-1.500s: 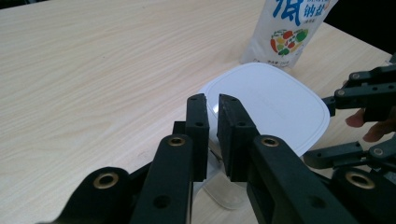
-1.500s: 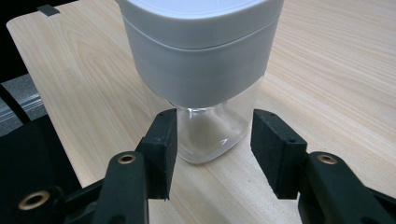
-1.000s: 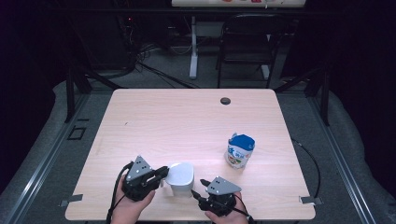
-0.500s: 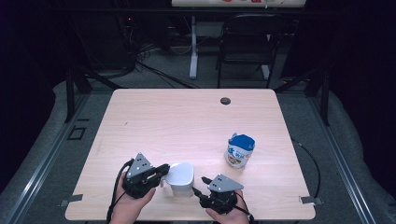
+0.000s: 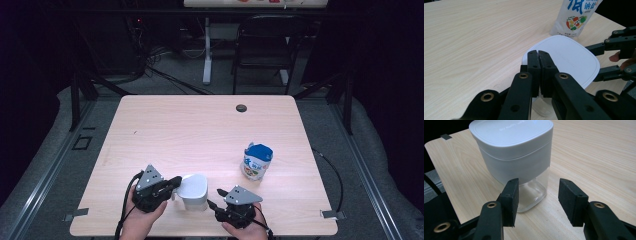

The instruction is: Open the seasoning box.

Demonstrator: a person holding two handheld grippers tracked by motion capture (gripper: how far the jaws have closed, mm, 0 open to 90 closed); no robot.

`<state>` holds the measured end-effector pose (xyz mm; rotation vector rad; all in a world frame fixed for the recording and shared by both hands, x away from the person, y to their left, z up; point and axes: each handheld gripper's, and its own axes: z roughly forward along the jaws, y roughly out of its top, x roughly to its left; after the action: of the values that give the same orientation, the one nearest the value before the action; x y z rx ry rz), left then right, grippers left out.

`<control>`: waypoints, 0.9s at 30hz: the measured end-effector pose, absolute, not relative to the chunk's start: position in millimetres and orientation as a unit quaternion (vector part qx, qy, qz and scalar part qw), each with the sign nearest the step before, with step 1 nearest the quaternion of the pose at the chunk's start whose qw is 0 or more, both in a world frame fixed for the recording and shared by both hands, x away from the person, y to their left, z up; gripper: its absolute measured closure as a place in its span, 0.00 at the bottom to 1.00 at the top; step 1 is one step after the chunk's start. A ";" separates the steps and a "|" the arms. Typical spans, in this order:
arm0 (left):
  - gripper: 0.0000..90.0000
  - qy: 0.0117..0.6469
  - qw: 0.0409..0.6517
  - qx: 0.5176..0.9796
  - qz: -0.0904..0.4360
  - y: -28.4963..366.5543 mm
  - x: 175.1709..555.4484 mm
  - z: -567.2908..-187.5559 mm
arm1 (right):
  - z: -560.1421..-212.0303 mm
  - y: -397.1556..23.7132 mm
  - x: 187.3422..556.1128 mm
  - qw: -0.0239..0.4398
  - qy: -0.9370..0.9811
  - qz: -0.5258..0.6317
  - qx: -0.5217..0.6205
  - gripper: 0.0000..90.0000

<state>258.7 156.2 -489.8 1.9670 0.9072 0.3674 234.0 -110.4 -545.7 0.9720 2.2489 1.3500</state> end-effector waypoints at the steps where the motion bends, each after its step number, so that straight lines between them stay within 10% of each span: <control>1: 1.00 0.367 0.452 0.800 0.148 156.2 258.9 -488.0 | -544.2 -112.0 233.9 0.172 0.791 0.477 0.343 0.57; 27: 1.00 0.359 0.435 0.813 0.146 156.5 257.3 -485.2 | -515.8 -123.3 243.0 0.183 0.777 0.490 0.349 0.57</control>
<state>257.3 156.5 -485.2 2.0233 0.8928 0.3630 243.0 -123.3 -515.8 0.9852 2.1923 1.3822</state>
